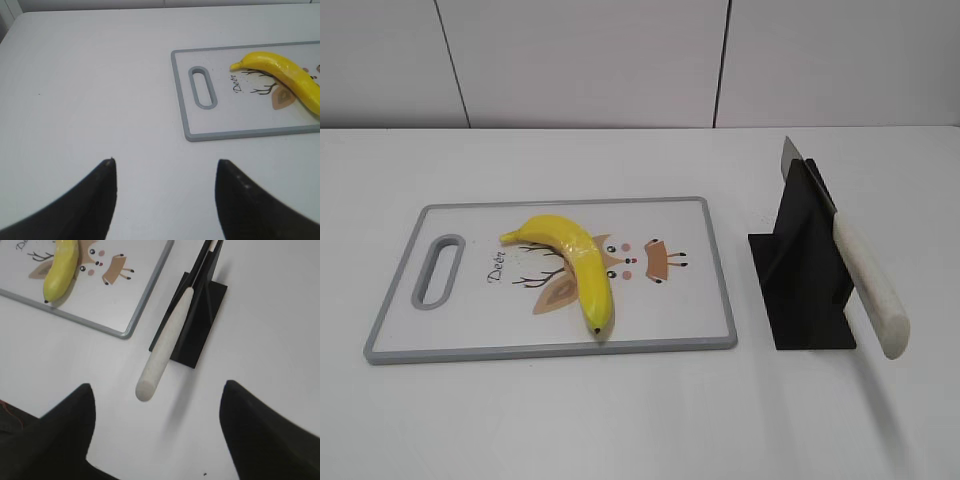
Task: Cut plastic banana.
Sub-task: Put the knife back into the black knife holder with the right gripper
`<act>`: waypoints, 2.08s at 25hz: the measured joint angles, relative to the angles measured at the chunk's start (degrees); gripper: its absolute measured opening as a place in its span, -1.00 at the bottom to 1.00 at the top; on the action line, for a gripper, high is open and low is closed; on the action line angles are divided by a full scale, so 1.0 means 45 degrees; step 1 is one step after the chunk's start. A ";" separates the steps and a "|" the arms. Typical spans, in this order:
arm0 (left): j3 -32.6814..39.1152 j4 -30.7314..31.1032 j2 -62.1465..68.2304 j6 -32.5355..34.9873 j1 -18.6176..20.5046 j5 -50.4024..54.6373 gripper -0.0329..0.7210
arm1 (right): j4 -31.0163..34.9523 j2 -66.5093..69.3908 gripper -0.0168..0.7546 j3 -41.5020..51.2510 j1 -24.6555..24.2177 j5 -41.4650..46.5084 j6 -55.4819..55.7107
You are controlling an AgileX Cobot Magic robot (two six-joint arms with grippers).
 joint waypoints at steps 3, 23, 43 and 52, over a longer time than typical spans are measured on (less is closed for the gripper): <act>0.0000 0.0000 0.0000 0.0000 0.0000 -0.0011 0.64 | -0.0012 -0.1368 0.57 0.1292 0.0000 0.0011 -0.0172; 0.0000 0.0000 0.0000 0.0000 0.0000 -0.0022 0.64 | -0.1057 -0.9064 0.57 0.4085 0.0000 0.1394 -0.0183; 0.0000 -0.0003 0.0000 0.0000 0.0000 -0.0022 0.64 | -0.0984 -1.0425 0.55 0.4085 -0.3292 0.1435 -0.0183; 0.0000 -0.0003 0.0000 0.0000 0.0000 -0.0022 0.61 | -0.0984 -1.0425 0.55 0.4085 -0.4488 0.1449 -0.0183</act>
